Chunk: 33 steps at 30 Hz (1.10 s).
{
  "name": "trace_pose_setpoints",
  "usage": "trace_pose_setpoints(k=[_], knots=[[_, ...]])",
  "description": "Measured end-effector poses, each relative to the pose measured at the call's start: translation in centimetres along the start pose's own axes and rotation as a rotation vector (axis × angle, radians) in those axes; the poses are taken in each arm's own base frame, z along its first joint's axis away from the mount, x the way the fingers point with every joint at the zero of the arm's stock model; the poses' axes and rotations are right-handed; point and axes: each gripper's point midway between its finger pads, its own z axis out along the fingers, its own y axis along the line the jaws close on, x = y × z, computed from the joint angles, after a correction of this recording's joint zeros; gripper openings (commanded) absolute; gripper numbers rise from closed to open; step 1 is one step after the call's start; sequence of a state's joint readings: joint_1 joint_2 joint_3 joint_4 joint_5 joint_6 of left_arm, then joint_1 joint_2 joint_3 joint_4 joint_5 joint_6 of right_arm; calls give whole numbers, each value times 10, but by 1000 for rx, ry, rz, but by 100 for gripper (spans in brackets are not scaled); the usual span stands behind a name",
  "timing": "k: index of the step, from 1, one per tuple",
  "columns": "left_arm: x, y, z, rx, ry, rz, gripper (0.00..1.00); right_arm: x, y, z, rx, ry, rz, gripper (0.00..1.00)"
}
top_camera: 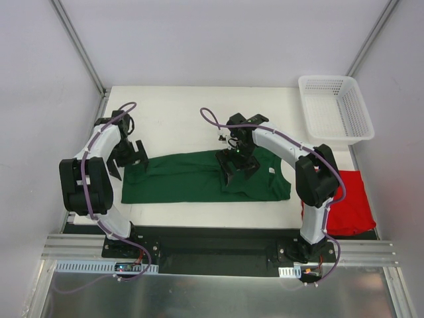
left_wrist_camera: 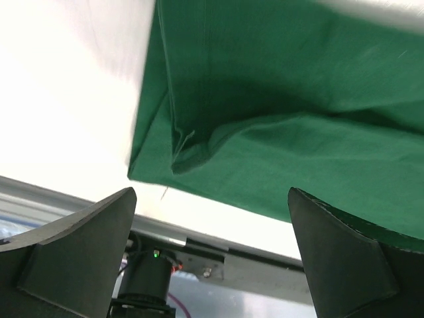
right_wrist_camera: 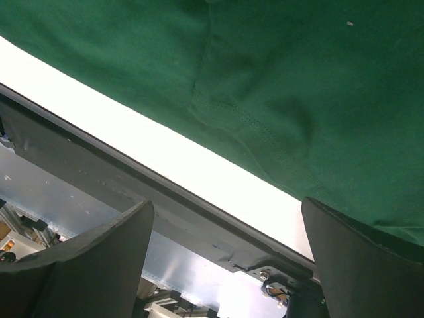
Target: Fold and stack the t-shirts
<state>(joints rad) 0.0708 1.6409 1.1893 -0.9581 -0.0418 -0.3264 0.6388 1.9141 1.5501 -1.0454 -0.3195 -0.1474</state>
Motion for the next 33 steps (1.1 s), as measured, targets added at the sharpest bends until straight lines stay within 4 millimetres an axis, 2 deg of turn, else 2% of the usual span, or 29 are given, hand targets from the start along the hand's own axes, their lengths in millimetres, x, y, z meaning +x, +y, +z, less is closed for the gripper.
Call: trace_pose_setpoints(k=[5,8,9,12,13,15,16,22,28,33], knots=[[-29,-6,-4,-4,-57,1,99,1,0,1,0,3,1,96],[-38,-11,6,1,-56,3,92,3,-1,3,2,12,4,96],[-39,-12,10,3,-49,5,83,5,-2,4,2,16,5,96],[-41,-14,15,26,-46,4,72,9,-4,7,5,30,10,96],[-41,-14,16,35,-44,2,60,11,-4,8,6,36,12,96],[-42,-13,19,59,-40,-11,49,14,-5,10,8,46,15,96],[-42,-12,20,70,-36,-19,38,16,-6,10,10,50,16,96],[-41,3,23,96,-24,-75,16,17,-7,12,11,56,19,96],[-37,4,18,119,-40,-80,14,17,-7,12,11,56,18,96],[-23,4,20,128,-19,-78,15,17,-7,11,11,55,17,96]])
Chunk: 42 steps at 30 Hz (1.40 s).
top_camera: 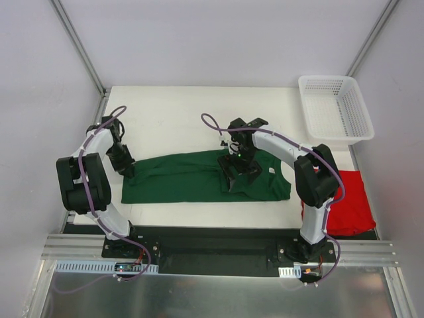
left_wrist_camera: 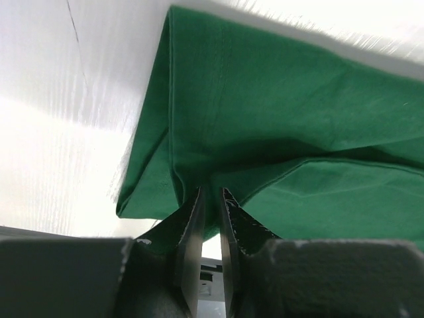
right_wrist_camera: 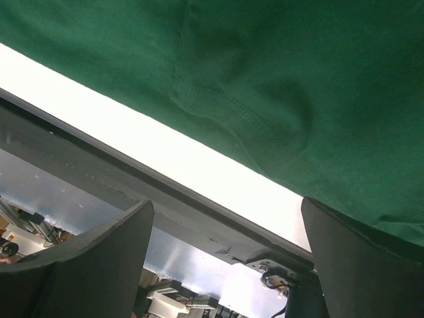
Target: Fold and stack the t-shirts
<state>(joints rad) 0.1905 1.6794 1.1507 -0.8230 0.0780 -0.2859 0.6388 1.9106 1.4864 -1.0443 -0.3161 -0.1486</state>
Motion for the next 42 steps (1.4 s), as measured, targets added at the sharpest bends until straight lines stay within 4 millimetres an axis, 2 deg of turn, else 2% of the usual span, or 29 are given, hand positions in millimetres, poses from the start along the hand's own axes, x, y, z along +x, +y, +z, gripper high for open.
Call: trace_pose_setpoints(k=[13,20,26,30,31,32,34,35,37,38,39,42], knots=[[44,12,12,-8,83,1,15,-9,5,-8,-13,-32,-13,96],[55,15,15,-31,102,21,22,-15,7,-12,-14,-52,-12,96],[65,18,12,-94,126,63,25,-44,14,-19,-24,-113,-11,96],[65,24,0,-143,137,51,36,-67,17,-16,-30,-145,3,96],[62,23,-5,-146,128,46,45,-73,18,-15,-32,-152,6,96],[58,22,-9,-145,109,41,49,-83,19,-15,-35,-170,7,96],[49,17,-20,-132,65,28,51,-96,21,-13,-42,-189,10,96],[44,14,-26,-123,40,21,63,-103,23,-11,-50,-202,9,96],[33,7,-33,-99,0,13,70,-113,28,-8,-79,-215,11,96],[28,3,-35,-81,-16,6,82,-117,31,-7,-97,-218,13,96],[26,0,-35,-73,-21,2,99,-121,35,-6,-119,-223,13,96],[23,-11,-26,-36,6,-13,99,-128,46,-1,-189,-224,15,96]])
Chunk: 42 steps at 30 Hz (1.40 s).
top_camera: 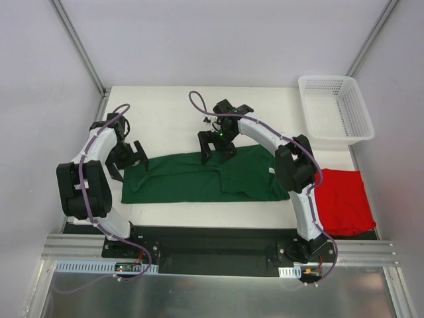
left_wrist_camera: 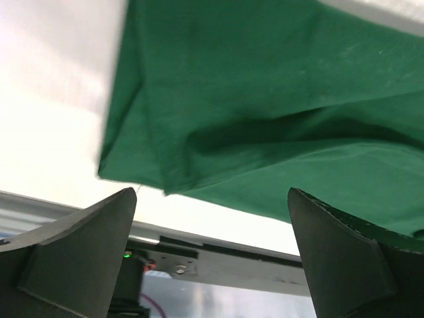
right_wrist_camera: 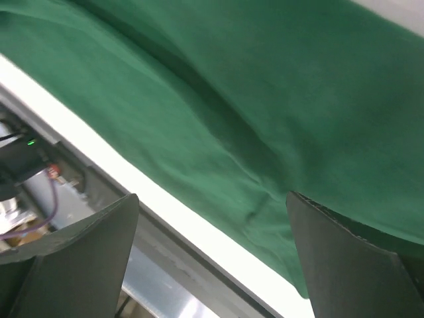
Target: Fold and stack the t-shirts
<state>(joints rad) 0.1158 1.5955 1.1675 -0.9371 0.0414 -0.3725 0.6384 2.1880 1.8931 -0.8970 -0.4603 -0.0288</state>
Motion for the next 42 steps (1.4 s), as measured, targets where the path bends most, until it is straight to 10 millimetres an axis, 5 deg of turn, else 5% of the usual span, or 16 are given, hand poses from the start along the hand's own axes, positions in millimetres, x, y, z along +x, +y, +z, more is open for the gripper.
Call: trace_pose_setpoints(k=[14,25,42], knots=[[28,-40,34,126,135,-44,99,1,48,7,-269,29,-11,96],[30,-42,36,135,146,-32,100,40,24,35,-208,144,68,96],[30,15,52,-193,198,55,99,83,25,42,-286,322,141,96]])
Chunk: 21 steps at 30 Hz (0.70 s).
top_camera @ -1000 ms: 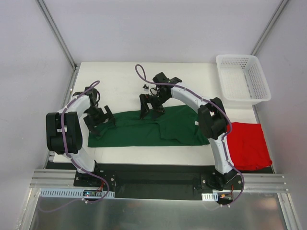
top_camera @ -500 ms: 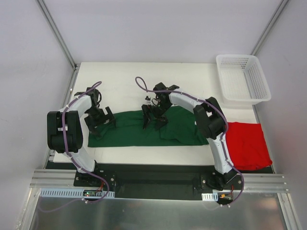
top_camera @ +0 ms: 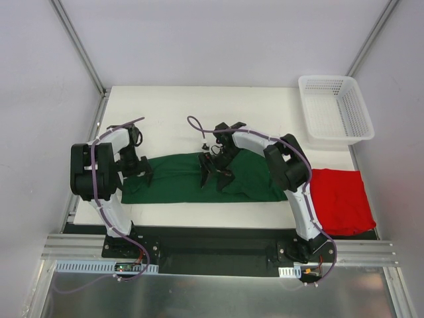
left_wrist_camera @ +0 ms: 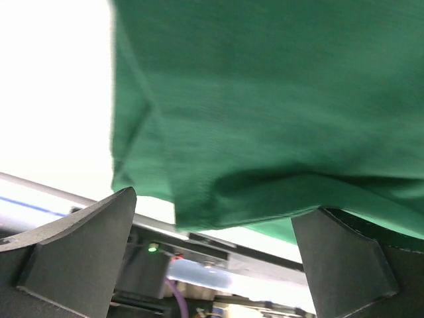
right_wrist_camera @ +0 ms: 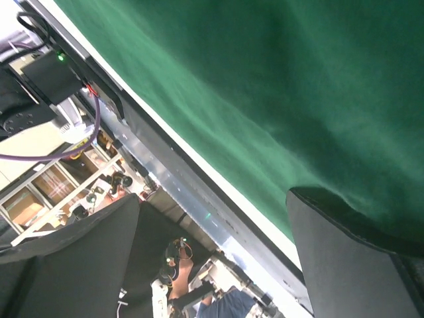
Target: Fold and stack the t-shirts
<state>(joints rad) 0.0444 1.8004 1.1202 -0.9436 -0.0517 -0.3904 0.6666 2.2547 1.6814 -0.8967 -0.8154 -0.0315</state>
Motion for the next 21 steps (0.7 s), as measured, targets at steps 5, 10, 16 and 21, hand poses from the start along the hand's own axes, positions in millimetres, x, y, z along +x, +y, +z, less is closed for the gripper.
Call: trace_pose_setpoints(k=[5,10,16,21], knots=[[-2,16,-3,-87,-1,23,99,10,-2,-2,15,28,19,96],[-5,28,-9,-150,-12,45,99,17,-2,-10,56,32,18,96],[-2,42,-14,-223,-6,56,99,20,-5,-15,93,37,12,96],[-2,45,-19,-227,-25,49,99,20,-9,-16,109,39,11,96]])
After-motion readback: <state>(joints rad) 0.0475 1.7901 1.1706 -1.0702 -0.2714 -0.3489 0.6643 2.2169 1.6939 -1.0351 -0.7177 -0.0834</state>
